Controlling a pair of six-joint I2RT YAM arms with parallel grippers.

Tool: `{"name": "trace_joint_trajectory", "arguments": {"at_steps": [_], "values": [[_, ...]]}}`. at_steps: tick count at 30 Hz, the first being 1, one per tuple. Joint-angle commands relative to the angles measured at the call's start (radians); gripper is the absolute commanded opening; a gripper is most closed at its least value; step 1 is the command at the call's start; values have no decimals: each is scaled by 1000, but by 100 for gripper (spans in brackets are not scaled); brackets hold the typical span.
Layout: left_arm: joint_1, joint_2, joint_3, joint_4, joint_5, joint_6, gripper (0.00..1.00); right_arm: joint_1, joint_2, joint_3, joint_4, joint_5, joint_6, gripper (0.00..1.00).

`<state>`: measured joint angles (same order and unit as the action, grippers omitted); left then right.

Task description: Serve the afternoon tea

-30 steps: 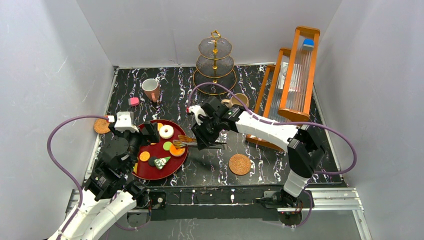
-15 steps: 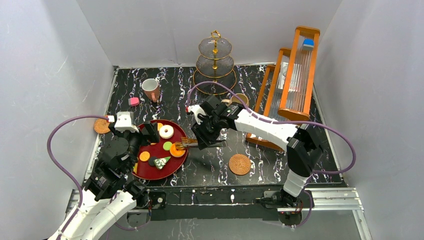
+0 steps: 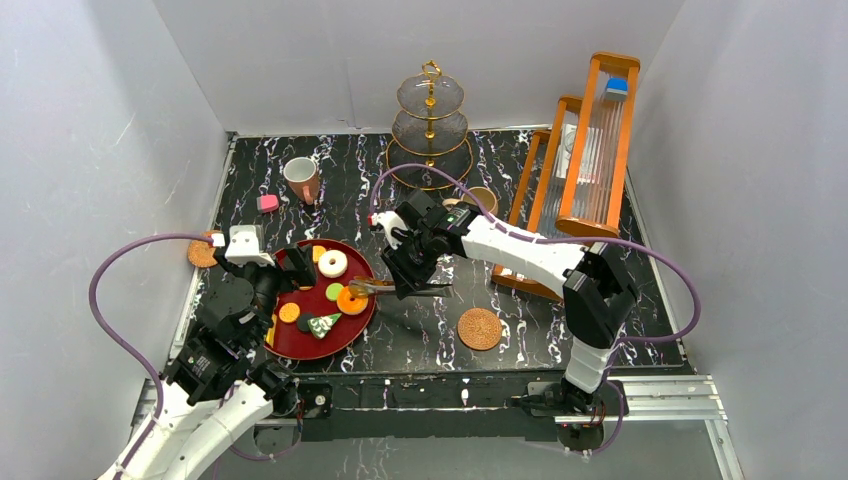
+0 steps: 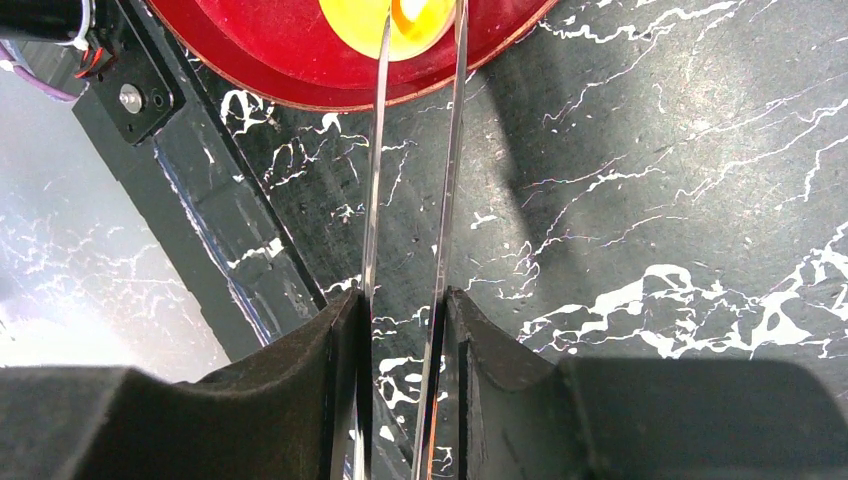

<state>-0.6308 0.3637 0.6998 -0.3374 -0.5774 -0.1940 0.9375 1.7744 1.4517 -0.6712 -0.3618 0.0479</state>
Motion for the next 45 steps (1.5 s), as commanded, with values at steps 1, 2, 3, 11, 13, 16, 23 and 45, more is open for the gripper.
{"name": "trace_joint_trajectory", "arguments": {"at_steps": [1, 2, 3, 11, 13, 16, 23, 45], "values": [[-4, -5, 0, 18, -30, 1, 91, 4, -46, 37, 20, 3, -4, 39], [-4, -3, -1, 17, -30, 1, 91, 4, -50, 38, 19, 5, -3, 39], [-4, 0, 0, 17, -29, 1, 91, 4, -54, 36, 20, 9, -4, 38], [-4, 12, 3, 17, -22, -3, 91, 4, -89, 24, 58, 47, 12, 34], [-4, 12, 3, 17, -23, -2, 91, 4, -92, 22, 63, 60, 17, 33], [-4, 13, 1, 16, -23, -3, 91, 3, -93, 24, 64, 76, 22, 33], [-4, 20, 3, 16, -22, -8, 91, 2, -90, 43, 89, 113, 33, 32], [-4, 59, 157, -74, 24, -141, 91, -6, -11, 198, 157, 201, 109, 30]]}}
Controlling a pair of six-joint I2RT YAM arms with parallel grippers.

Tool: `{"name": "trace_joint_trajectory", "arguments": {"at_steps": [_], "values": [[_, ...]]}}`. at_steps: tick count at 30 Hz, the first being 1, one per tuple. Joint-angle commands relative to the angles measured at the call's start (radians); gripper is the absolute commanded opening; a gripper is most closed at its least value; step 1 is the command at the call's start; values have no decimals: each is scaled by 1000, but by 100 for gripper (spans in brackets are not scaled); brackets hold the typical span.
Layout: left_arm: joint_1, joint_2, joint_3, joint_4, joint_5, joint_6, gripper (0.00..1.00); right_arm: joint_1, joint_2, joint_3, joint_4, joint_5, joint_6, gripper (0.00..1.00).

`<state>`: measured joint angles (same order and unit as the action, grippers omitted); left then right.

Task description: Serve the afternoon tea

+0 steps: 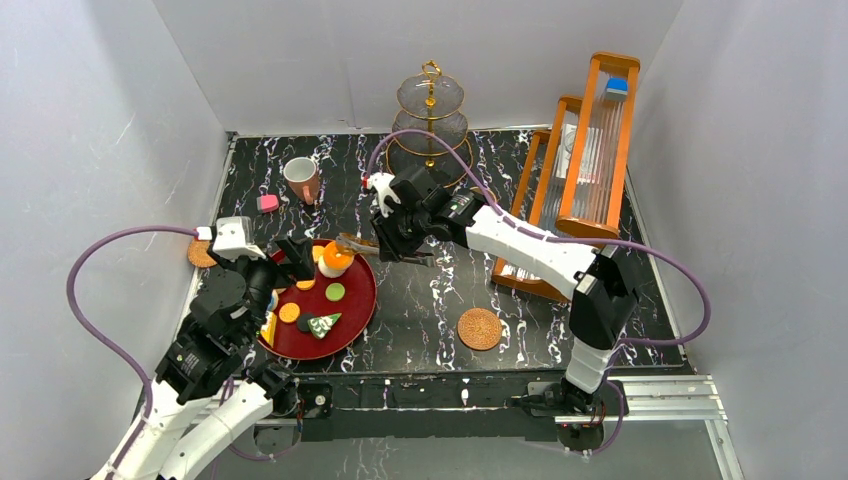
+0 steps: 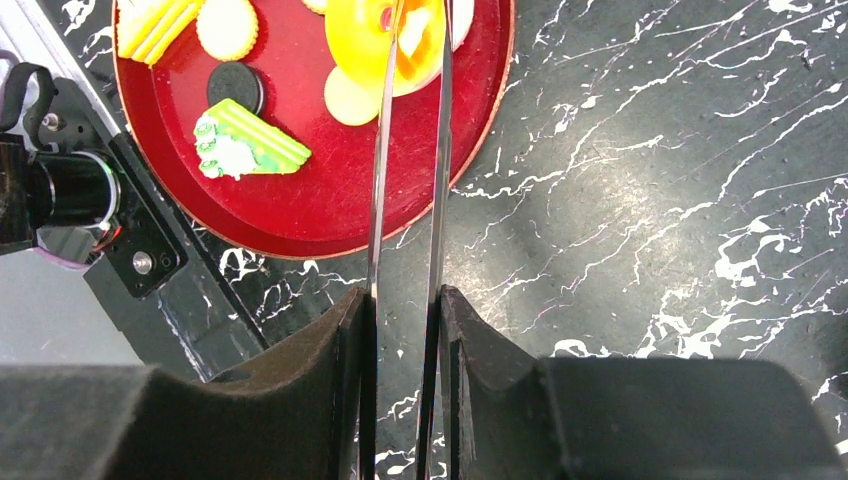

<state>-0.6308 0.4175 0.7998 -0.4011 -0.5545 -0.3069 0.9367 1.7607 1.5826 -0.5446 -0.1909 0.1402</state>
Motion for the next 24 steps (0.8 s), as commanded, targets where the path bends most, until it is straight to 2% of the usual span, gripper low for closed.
{"name": "trace_joint_trajectory", "arguments": {"at_steps": [1, 11, 24], "values": [[-4, 7, 60, -14, -1, -30, 91, -6, 3, 76, 25, 34, 16, 30], [-4, -22, 52, -31, 39, -56, 91, -33, 20, 194, -15, 89, -3, 30], [-4, -9, 15, 24, 124, -37, 92, -173, -39, 183, 64, 170, -1, 29]]}}
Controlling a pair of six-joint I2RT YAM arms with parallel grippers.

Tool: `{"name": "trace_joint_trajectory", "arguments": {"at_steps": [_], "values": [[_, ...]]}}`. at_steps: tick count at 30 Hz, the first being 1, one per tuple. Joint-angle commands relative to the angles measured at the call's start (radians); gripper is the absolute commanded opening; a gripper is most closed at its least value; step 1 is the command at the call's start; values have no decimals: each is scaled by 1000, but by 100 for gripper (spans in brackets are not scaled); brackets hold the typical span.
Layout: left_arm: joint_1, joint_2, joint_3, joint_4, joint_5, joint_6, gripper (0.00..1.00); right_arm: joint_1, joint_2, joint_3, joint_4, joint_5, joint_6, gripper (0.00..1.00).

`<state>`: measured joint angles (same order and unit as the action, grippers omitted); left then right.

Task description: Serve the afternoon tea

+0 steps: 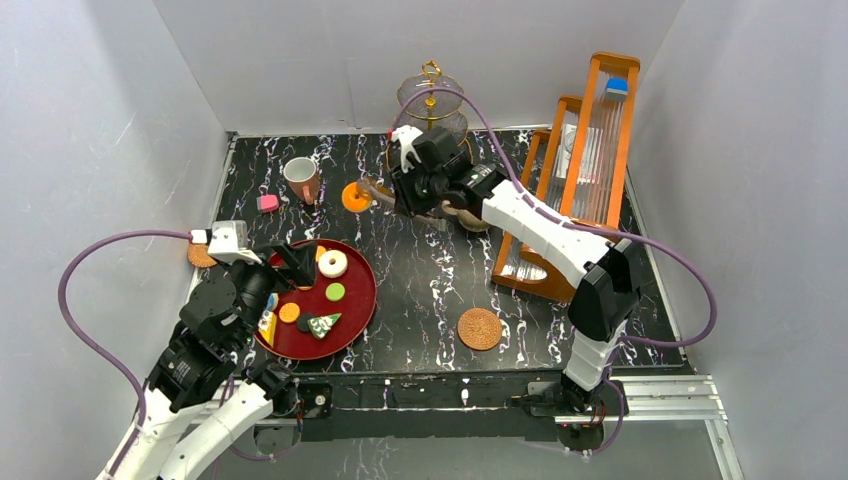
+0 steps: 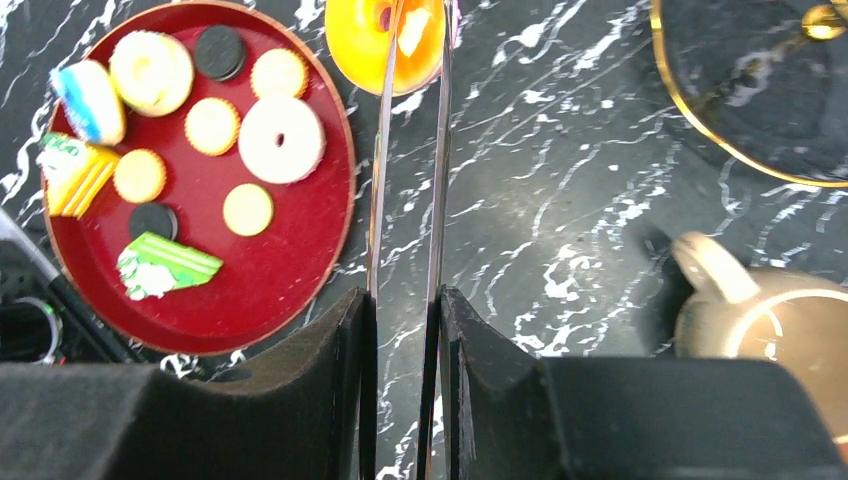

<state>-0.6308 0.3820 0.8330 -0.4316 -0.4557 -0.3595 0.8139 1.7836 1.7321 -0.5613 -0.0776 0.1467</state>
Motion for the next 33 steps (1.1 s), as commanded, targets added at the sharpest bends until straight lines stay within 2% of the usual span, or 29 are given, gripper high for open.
{"name": "trace_joint_trajectory", "arguments": {"at_steps": [1, 8, 16, 33], "values": [[-4, 38, -31, 75, 25, 26, 92, -66, -67, 37, 82, 68, -12, 29], [-4, 105, -87, 153, 2, 88, 92, -175, -109, 32, 151, 212, -45, 29], [-4, 56, -124, 147, -4, 112, 92, -241, -101, 73, 180, 281, -86, 29], [-4, 14, -135, 148, -8, 121, 92, -244, -210, -52, 151, 103, 4, 29]]}}
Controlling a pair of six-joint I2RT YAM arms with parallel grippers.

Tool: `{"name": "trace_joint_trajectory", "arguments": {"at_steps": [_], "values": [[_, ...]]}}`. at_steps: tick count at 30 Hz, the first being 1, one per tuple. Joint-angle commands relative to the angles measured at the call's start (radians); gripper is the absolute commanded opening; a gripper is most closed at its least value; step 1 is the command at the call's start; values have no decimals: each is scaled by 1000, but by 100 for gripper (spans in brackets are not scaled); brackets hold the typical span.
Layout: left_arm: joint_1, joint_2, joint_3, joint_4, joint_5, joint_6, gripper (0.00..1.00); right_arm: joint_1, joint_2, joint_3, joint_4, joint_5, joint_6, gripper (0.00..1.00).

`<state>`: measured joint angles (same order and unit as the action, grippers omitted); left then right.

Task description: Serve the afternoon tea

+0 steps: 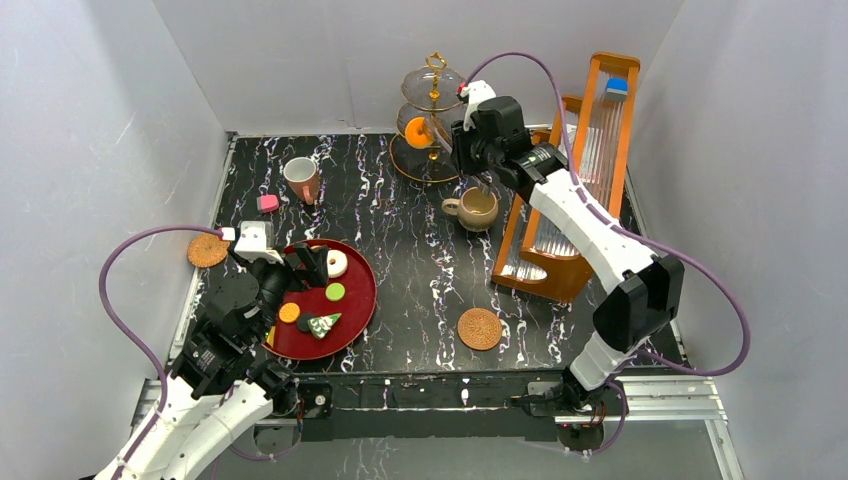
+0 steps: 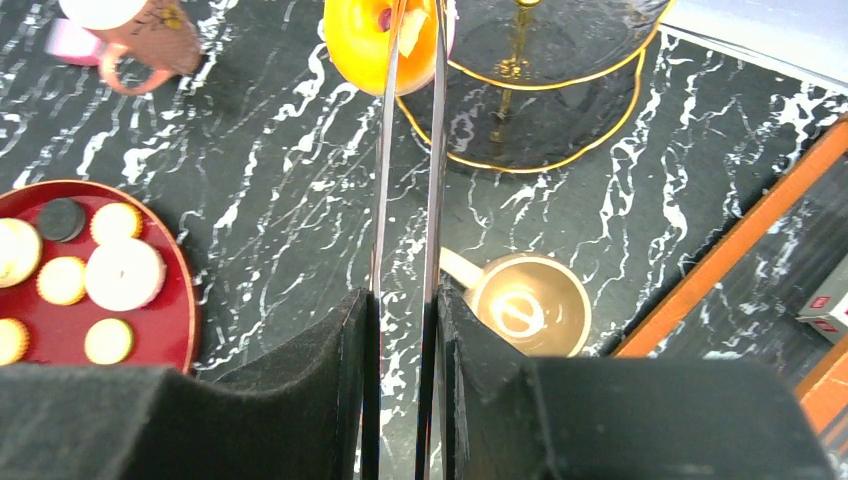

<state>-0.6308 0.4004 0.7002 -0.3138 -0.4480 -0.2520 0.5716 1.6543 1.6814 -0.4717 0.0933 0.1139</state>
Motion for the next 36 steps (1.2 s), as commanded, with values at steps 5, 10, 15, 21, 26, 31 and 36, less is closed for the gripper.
{"name": "trace_joint_trajectory", "arguments": {"at_steps": [5, 10, 15, 21, 26, 31, 36], "values": [[-4, -2, -3, 28, -10, 14, 92, -2, -115, 0, 62, -87, 54, 29], [-4, 3, -2, 27, -11, 16, 91, -7, -138, 5, 82, -50, 47, 29], [-4, 7, -4, 28, -14, 15, 92, -21, -146, 18, 96, -3, 26, 29], [-4, 22, -2, 28, -17, 16, 92, -55, -131, 24, 119, 26, 19, 29], [-4, 28, -1, 28, -15, 17, 92, -89, -111, 30, 132, 23, 21, 29], [-4, 35, 0, 27, -15, 19, 91, -127, -96, 34, 147, 9, 29, 29], [-4, 34, 0, 28, -15, 20, 91, -145, -67, 62, 147, -6, 36, 28]]}}
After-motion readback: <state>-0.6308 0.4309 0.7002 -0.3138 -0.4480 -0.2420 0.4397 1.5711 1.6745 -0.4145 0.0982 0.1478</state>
